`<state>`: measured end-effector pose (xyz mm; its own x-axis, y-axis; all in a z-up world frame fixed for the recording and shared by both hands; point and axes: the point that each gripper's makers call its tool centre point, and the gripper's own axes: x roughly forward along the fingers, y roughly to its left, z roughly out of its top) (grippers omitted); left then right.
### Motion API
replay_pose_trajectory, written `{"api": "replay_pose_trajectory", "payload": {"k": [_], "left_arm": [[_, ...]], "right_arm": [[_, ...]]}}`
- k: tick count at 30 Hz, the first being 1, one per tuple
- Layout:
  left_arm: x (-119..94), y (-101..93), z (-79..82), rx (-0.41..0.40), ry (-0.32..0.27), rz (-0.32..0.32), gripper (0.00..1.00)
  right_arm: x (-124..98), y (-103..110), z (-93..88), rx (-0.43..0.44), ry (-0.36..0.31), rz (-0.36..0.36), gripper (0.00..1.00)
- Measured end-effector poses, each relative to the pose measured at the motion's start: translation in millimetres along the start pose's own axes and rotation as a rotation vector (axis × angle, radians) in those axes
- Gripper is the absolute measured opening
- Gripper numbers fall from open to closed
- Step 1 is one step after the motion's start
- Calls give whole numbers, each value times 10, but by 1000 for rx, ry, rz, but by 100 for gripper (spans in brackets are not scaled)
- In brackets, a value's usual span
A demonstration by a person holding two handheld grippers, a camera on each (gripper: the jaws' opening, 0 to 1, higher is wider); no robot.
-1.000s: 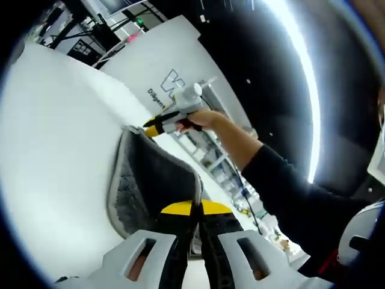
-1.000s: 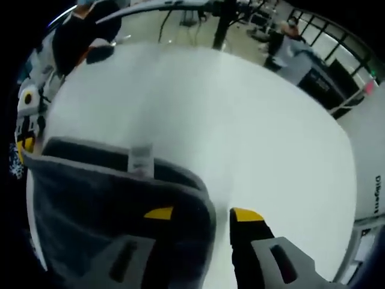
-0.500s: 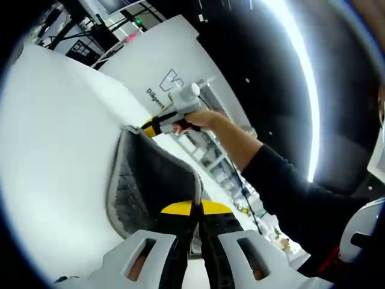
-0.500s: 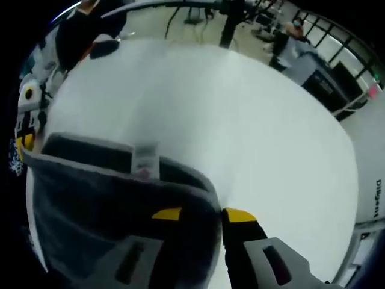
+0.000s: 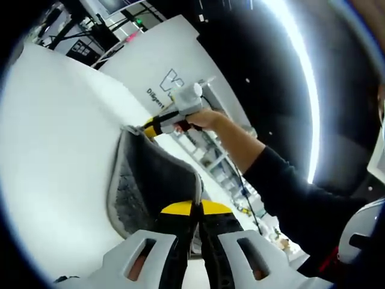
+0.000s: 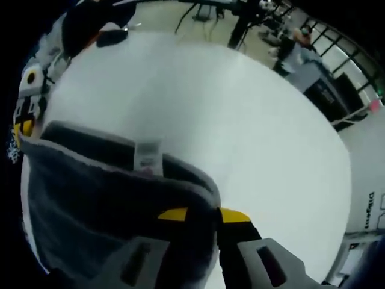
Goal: Open the folded towel by lifting each exposed corner and separating the folded layers until the towel lies flat within the target outline without major curled edges
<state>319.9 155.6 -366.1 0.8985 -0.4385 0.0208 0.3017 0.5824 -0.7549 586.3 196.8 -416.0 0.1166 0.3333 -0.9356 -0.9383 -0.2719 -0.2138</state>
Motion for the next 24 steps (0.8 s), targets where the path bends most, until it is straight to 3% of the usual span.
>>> {"api": "replay_pose_trajectory", "payload": {"k": [11, 24], "left_arm": [[-1, -30, -30, 15, 13, -11, 1], [-7, -63, -40, 26, 18, -19, 1]], "right_arm": [[-61, -6, 56, 26, -43, 7, 0], [-46, 16, 37, 45, -35, 6, 0]]}}
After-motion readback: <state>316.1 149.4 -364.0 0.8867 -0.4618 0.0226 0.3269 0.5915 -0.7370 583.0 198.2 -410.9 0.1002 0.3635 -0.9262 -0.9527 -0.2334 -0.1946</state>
